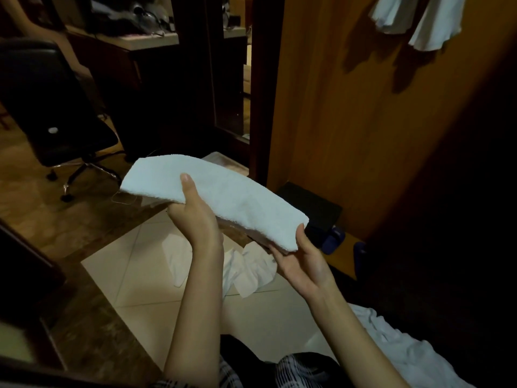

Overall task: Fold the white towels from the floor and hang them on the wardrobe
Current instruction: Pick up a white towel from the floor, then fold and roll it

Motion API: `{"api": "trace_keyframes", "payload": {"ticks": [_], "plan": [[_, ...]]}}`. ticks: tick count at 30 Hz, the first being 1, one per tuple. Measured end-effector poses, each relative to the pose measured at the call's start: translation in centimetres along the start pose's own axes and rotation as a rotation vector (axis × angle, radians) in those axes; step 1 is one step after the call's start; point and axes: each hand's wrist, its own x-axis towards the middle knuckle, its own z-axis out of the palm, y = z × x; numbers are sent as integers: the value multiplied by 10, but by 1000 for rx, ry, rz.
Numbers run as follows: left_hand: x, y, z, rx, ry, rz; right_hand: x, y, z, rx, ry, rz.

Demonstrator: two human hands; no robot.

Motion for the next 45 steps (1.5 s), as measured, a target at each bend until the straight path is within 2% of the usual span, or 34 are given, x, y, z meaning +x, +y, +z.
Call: {"api": "trace_keyframes", "payload": {"ticks": [3,8,10,12,13,15,16,17,18,19,21,24,26,28,30,32,35,38,42,45], "plan": [[3,0,-4,-60,-26,-64,0,-4,6,-174,48,-160],[14,-17,-12,-136,3,-194,-14,-20,14,-976,211,-486],[21,-34,-15,-95,-2,-289,-16,-24,19,-1147,236,-573],[25,-52,-21,47,-72,-465,-17,-29,23,-1265,226,-630],[26,-58,-27,181,-162,-580,-16,-33,24,-1350,228,-662],[21,-62,-40,689,-495,-714,-14,-43,28,-1533,256,-713],[16,-61,-43,961,-663,-693,-13,-47,30,-1599,281,-725],[12,-61,-42,1177,-800,-595,-12,-51,32,-1637,305,-735],[9,-62,-41,1291,-900,-446,-11,-52,34,-1657,328,-736],[7,-64,-37,1287,-974,-263,-10,-53,34,-1675,353,-737],[-3,-61,-23,1075,-1167,3,-10,-50,35,-1725,382,-737],[-22,-58,-5,713,-1399,17,-16,-45,37,-1749,326,-698],[-32,-59,2,605,-1370,-12,-22,-48,40,-1700,249,-640],[-35,-58,5,546,-1283,-21,-26,-56,42,-1623,172,-504],[-31,-56,3,557,-1239,28,-30,-64,41,-1569,100,-321],[-28,-53,-1,579,-1174,68,-31,-68,36,-1599,80,-243],[-24,-49,-2,543,-983,80,-32,-69,32,-1607,90,-314],[-19,-40,-2,489,-862,143,-33,-74,30,-1566,92,-389],[-8,-29,-7,447,-799,186,-38,-80,27,-1682,118,-436],[-3,-24,-11,432,-832,170,-40,-85,26,-1769,137,-492]]}}
